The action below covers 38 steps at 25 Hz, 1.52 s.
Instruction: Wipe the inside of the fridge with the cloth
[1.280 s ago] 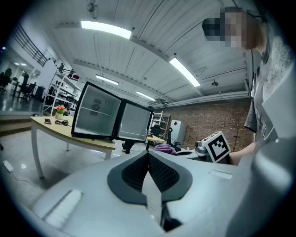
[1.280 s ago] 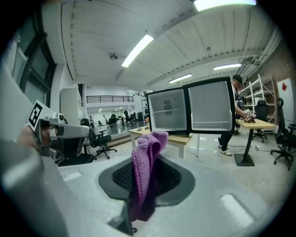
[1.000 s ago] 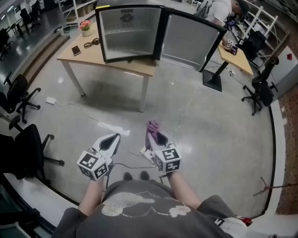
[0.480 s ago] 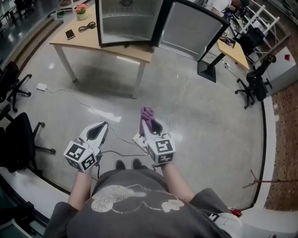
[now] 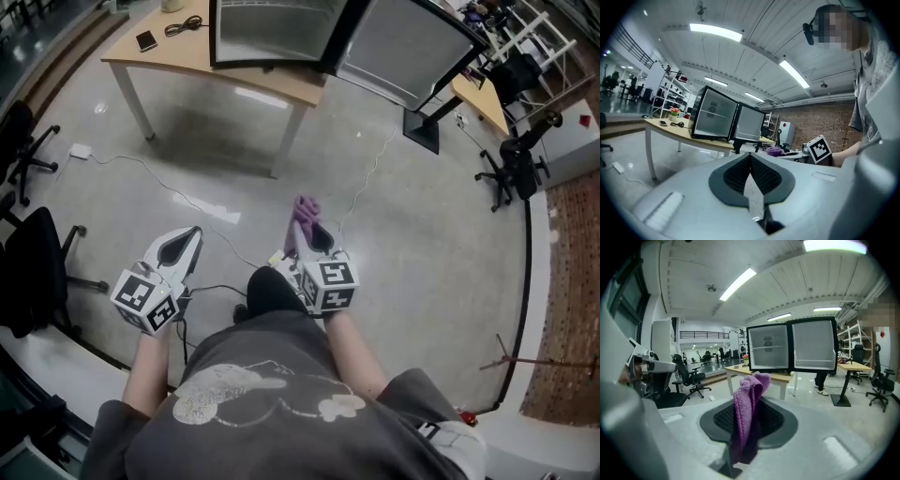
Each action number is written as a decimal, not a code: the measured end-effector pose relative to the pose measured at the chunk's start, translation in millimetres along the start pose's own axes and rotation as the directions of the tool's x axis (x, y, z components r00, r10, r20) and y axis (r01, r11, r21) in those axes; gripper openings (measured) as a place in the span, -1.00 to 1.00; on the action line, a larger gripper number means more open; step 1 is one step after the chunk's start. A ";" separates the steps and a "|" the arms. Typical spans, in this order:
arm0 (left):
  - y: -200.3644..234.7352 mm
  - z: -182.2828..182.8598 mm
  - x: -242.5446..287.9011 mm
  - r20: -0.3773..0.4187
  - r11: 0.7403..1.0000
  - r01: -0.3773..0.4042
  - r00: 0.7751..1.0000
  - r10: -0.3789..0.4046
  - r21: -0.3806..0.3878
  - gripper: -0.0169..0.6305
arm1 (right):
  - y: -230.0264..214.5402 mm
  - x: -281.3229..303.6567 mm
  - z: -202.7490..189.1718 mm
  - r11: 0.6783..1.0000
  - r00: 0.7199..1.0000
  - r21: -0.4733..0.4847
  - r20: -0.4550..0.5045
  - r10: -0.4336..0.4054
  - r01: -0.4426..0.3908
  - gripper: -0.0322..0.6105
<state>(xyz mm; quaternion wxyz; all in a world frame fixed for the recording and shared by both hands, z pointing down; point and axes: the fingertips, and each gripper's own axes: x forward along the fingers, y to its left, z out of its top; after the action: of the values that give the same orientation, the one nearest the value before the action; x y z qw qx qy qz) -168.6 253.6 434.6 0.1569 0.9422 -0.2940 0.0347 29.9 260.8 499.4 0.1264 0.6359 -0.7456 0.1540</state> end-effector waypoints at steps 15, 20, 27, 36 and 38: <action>86.4 50.8 96.2 0.040 1.000 -0.008 0.999 0.009 -0.019 -0.90 | -30.3 163.4 67.6 0.999 0.999 0.009 0.021 0.045 -0.046 -0.65; 128.1 67.5 138.0 0.031 0.999 -0.028 0.999 0.028 -0.024 -0.90 | -50.2 219.1 100.6 0.998 0.997 0.006 0.034 0.065 -0.065 -0.65; 175.7 102.0 202.1 0.058 0.999 -0.042 0.997 0.042 -0.003 -0.90 | -88.5 275.7 133.7 0.997 0.996 -0.005 0.035 0.077 -0.076 -0.65; 204.4 147.6 257.9 0.095 0.997 -0.071 0.993 0.068 0.036 -0.90 | -111.8 326.2 167.2 0.993 0.990 -0.013 0.079 0.120 -0.120 -0.65; 202.4 148.5 262.3 0.092 0.997 -0.064 0.994 0.060 0.036 -0.90 | -107.1 326.1 167.3 0.991 0.988 -0.009 0.079 0.136 -0.135 -0.65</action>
<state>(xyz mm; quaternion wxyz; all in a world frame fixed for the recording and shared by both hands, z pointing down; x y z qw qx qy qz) -70.6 -93.2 390.8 0.1238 0.9361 -0.3291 0.0025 85.0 -116.5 478.2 0.0871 0.5892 -0.7917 0.1355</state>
